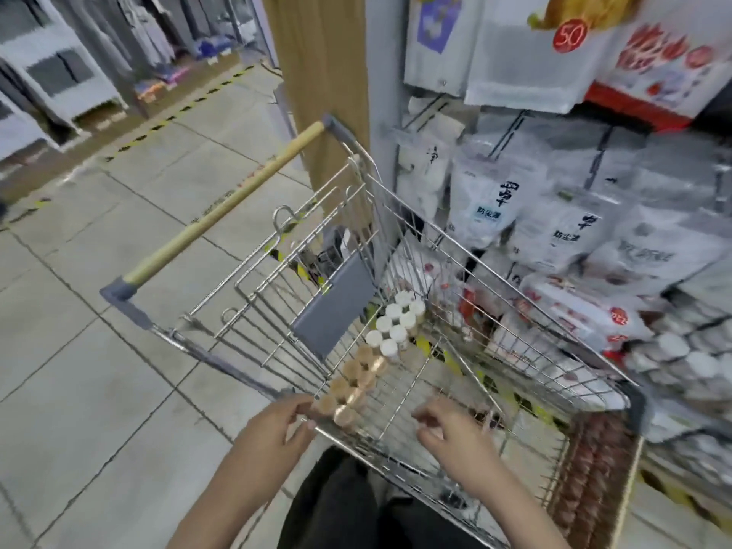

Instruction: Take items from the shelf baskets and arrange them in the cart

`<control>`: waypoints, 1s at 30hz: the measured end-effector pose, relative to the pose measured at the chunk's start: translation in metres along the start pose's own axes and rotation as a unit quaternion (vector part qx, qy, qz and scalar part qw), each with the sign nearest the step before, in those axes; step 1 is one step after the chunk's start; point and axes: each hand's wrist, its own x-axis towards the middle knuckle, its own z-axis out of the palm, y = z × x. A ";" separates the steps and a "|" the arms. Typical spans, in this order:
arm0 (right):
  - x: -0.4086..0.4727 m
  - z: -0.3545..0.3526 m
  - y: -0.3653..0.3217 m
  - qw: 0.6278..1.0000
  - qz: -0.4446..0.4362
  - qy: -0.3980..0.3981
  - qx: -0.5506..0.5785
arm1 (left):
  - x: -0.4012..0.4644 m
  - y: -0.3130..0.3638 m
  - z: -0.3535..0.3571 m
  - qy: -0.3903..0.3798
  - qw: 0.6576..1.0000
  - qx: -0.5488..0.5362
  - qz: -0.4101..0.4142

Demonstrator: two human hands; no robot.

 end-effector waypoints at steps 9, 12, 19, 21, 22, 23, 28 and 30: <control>0.062 0.016 0.008 0.987 0.148 0.036 0.047 | 0.162 -0.030 0.001 -0.148 0.985 0.079 0.037; 0.100 0.026 0.014 0.980 0.182 0.037 0.068 | 0.214 -0.043 0.022 -0.198 0.973 0.115 0.039; 0.200 0.061 0.047 0.961 0.248 0.050 0.115 | 0.300 -0.076 0.094 -0.251 0.962 0.112 0.006; 0.224 0.074 0.060 0.955 0.273 0.045 0.109 | 0.316 -0.084 0.116 -0.246 0.964 0.097 0.000; 0.235 0.080 0.067 0.951 0.286 0.047 0.107 | 0.323 -0.088 0.128 -0.239 0.966 0.094 -0.001; 0.244 0.086 0.074 0.947 0.297 0.050 0.111 | 0.330 -0.092 0.138 -0.230 0.968 0.098 -0.007; 0.286 0.113 0.101 0.937 0.318 0.086 0.117 | 0.358 -0.104 0.174 -0.198 0.970 0.135 -0.026; 0.299 0.122 0.109 0.934 0.319 0.114 0.116 | 0.366 -0.107 0.183 -0.184 0.971 0.152 -0.023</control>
